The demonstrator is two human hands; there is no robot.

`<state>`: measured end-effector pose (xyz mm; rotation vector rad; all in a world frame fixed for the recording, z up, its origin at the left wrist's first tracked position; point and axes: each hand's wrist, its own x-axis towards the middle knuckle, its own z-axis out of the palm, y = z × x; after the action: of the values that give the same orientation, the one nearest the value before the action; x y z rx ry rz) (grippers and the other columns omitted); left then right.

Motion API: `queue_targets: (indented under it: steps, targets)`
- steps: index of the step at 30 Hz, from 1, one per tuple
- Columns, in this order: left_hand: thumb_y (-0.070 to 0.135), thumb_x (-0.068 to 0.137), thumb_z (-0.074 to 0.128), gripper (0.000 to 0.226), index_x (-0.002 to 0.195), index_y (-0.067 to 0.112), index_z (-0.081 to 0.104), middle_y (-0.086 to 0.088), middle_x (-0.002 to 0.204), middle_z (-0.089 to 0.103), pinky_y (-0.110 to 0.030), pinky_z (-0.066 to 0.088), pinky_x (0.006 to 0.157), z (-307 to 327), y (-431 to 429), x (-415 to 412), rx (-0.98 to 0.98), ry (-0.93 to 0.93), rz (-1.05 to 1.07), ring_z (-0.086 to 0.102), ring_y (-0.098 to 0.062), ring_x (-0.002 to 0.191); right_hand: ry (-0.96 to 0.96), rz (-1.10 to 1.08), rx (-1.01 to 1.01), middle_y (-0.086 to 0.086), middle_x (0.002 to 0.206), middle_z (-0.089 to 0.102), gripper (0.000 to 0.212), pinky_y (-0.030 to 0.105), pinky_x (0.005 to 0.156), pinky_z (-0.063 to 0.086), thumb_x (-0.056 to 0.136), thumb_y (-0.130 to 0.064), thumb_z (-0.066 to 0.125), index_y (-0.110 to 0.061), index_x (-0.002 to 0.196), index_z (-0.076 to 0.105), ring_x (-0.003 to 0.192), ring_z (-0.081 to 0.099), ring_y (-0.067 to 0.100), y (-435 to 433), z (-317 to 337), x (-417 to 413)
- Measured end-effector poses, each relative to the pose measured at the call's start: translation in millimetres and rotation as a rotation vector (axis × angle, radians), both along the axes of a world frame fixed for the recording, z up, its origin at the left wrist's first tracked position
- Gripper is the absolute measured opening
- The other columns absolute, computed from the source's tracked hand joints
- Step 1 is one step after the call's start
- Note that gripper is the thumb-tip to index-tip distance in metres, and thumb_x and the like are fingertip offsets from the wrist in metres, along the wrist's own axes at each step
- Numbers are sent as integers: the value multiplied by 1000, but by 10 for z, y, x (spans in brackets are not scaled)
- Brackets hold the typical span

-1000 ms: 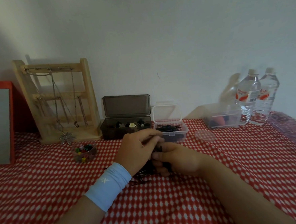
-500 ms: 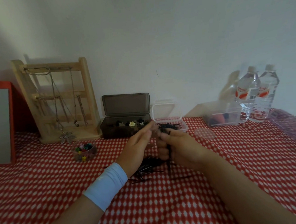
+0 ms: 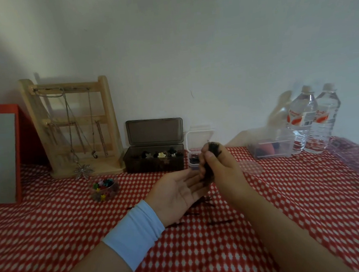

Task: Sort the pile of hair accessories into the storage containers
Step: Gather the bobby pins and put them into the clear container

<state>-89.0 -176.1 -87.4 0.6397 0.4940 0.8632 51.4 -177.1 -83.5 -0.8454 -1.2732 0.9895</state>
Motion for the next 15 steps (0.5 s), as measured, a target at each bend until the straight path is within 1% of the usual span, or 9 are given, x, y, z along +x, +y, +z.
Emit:
queue_targets:
  steps: [2,4,6,7,9,11,12,14,15]
  targets:
    - [8,90,55,26,112,-2,66,-18,107,71,-35,53,95,-54,13,-4,84,160,11,69,-24,97,26,10,-18,3,73,50,18,24,58,45,106,-6,38,-9,99,54,62,47,13,-3,4,-39]
    - [5,94,57,21,112,5,67,-14,113,71,-30,56,89,-75,-10,7,235,445,28,70,-21,100,90,28,-46,1,69,46,20,23,57,43,106,-6,37,-10,97,54,60,45,13,17,13,-26]
    - [10,94,61,22,115,10,67,-7,108,74,-28,58,82,-61,-35,-3,407,743,36,71,-17,97,183,50,-91,-2,67,47,20,24,59,44,106,-7,37,-12,98,55,61,46,13,49,12,21]
    - [12,94,62,24,117,11,67,-5,106,74,-29,59,79,-52,-34,-17,468,849,52,71,-16,96,238,57,-113,-3,67,48,20,25,61,45,107,-8,37,-13,99,56,61,47,12,64,10,46]
    - [14,96,58,28,124,15,65,-2,115,68,-31,61,73,-2,-17,-37,531,957,94,67,-17,103,337,67,-132,-3,67,50,20,28,65,45,107,-9,38,-13,101,56,61,50,11,97,5,87]
    - [12,100,50,34,133,12,57,-4,129,59,-30,61,71,44,-14,-31,486,916,117,61,-22,113,389,77,-119,-3,67,50,19,29,67,46,107,-10,38,-13,101,56,62,51,13,116,4,107]
    - [10,101,48,35,135,10,55,-7,132,57,-31,60,73,66,-23,-16,414,828,115,61,-25,114,390,83,-107,-2,68,50,19,30,67,47,107,-10,38,-14,101,56,63,51,15,118,3,108]
    - [4,100,45,30,125,5,60,-16,125,64,-36,59,82,98,-51,10,231,510,55,65,-30,111,319,77,-84,-2,70,51,19,31,69,49,108,-13,38,-15,101,56,66,54,16,90,5,91]
    - [2,98,44,29,120,1,63,-20,121,66,-39,57,88,104,-71,18,147,342,15,66,-31,109,234,54,-75,-1,71,52,19,31,70,51,108,-14,38,-15,101,56,68,55,17,70,6,74]
